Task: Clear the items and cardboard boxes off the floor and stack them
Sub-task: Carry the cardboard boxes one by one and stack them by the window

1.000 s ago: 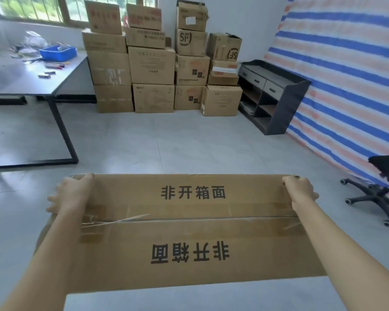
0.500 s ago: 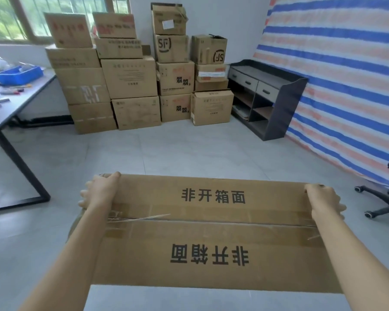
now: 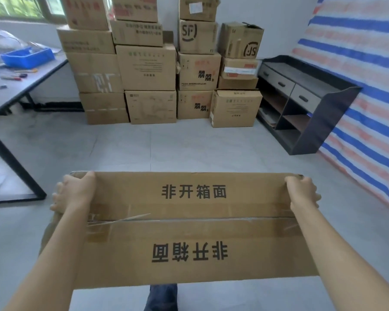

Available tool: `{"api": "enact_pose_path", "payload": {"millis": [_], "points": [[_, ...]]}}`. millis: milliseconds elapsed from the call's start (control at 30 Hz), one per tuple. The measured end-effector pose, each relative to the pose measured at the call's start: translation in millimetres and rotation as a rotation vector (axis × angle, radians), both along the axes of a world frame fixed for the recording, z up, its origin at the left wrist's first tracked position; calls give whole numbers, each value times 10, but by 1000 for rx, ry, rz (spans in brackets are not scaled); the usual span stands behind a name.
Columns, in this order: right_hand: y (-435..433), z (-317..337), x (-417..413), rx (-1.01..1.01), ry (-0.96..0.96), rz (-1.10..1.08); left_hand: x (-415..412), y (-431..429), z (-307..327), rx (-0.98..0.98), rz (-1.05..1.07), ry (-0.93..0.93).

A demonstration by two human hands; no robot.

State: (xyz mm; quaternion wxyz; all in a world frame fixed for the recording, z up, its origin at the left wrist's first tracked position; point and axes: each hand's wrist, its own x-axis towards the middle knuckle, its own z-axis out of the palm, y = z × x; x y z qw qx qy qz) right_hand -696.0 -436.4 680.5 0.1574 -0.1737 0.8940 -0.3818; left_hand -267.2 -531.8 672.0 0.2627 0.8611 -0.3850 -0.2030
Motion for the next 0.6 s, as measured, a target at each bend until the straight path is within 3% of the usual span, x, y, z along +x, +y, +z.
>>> {"api": "enact_pose_path", "payload": {"millis": [300,600], "points": [[-2094,93,-238,56,58,-61,-204,-2188,27,31,-45,126],[-3378,-110,-831,10,31,-154,-945,-3759,-169,49,-72,96]]}}
